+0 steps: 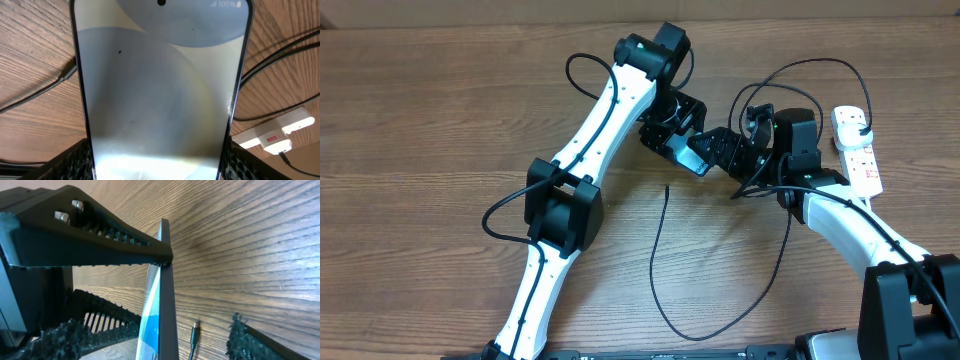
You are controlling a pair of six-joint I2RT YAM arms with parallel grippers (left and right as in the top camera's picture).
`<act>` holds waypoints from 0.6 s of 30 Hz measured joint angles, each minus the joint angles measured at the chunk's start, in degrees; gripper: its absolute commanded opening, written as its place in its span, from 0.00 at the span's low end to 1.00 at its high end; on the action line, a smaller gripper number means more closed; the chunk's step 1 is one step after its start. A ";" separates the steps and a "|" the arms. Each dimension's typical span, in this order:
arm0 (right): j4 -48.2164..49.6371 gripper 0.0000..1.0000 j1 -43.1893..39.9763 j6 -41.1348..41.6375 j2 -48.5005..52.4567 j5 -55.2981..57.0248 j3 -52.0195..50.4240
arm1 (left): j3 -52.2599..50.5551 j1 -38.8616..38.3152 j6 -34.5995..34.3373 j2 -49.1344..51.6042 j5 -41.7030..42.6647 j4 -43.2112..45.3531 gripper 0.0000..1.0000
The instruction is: Plug charger to phone and switch on socket
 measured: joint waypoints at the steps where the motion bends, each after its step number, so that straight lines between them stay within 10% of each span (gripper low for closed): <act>1: -0.04 0.85 0.00 0.07 0.00 0.00 0.00 | 0.00 0.00 -0.11 0.00 0.02 0.02 0.04; 18: -0.11 0.62 1.18 0.00 0.00 2.16 0.00 | 0.00 -0.79 -4.74 0.00 2.64 0.42 0.04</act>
